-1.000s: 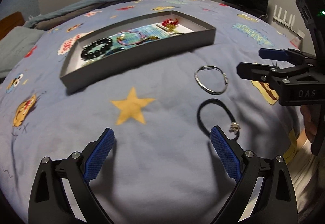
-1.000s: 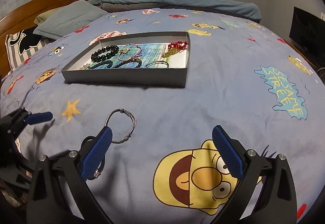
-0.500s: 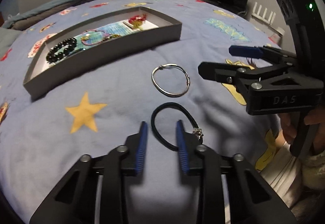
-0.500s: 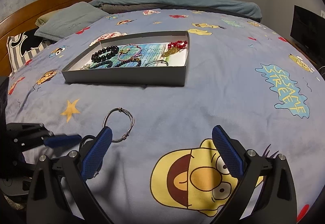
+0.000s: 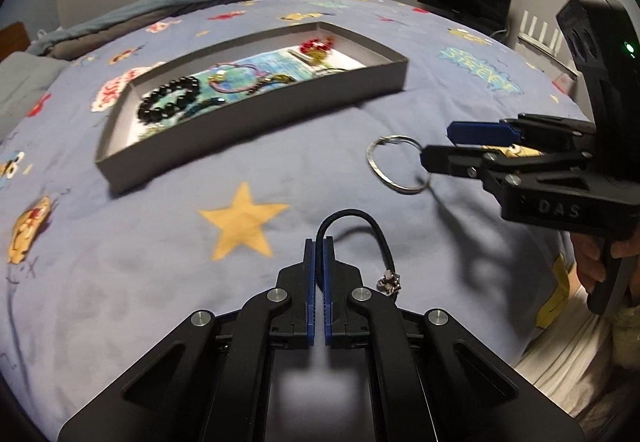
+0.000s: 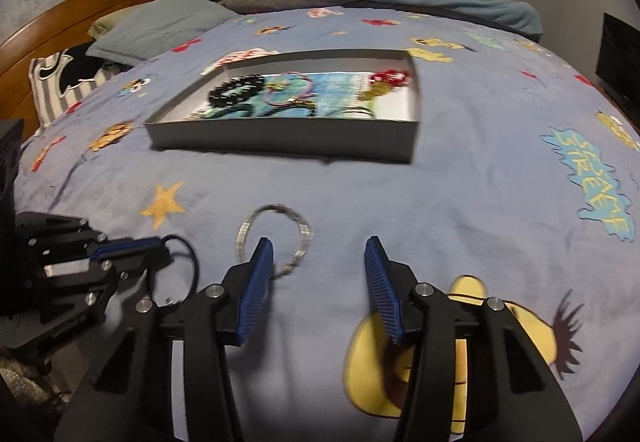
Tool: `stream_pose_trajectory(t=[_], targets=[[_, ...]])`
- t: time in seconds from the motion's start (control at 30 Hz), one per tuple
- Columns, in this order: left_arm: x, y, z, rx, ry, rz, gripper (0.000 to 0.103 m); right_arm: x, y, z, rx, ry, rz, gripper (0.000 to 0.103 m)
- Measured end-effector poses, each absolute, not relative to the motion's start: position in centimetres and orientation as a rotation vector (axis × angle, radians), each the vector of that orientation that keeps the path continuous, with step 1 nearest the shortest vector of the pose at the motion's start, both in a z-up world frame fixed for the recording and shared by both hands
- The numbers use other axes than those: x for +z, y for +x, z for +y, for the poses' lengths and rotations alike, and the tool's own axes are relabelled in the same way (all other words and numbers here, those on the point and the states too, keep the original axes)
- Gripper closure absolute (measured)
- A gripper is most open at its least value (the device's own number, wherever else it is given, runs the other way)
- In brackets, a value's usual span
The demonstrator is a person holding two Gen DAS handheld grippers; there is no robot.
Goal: Organize jewelry
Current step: 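Grasp the black hair tie with the left tool while the right tool grasps the silver hoop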
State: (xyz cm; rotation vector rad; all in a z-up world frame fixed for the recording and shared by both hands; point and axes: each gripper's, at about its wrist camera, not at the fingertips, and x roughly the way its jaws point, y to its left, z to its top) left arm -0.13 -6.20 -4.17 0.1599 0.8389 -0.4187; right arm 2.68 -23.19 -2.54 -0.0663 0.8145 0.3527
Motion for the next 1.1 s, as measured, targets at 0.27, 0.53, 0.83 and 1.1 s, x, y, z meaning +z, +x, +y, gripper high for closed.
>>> stream_pose_trajectory(t=[0.27, 0.53, 0.83, 1.1], targets=[[-4.5, 0.5, -4.0, -0.382, 0.122, 0.858, 0.099, -3.1, 2.5, -21.2, 0.388, -0.105, 0.817, 0.042], [-4.5, 0.5, -3.7, -0.388, 0.127, 0.856, 0.099, -3.9, 2.6, -19.2, 0.365, -0.229, 0.788, 0.056], [-2.5, 0.4, -3.6, -0.449, 0.152, 0.784, 0.099, -2.9, 3.0, -20.2, 0.363, -0.183, 0.760, 0.057], [0.7, 1.9, -2.9, -0.466, 0.189, 0.698, 0.099, -0.2, 5.1, -20.9, 0.350, -0.166, 0.705, 0.057]])
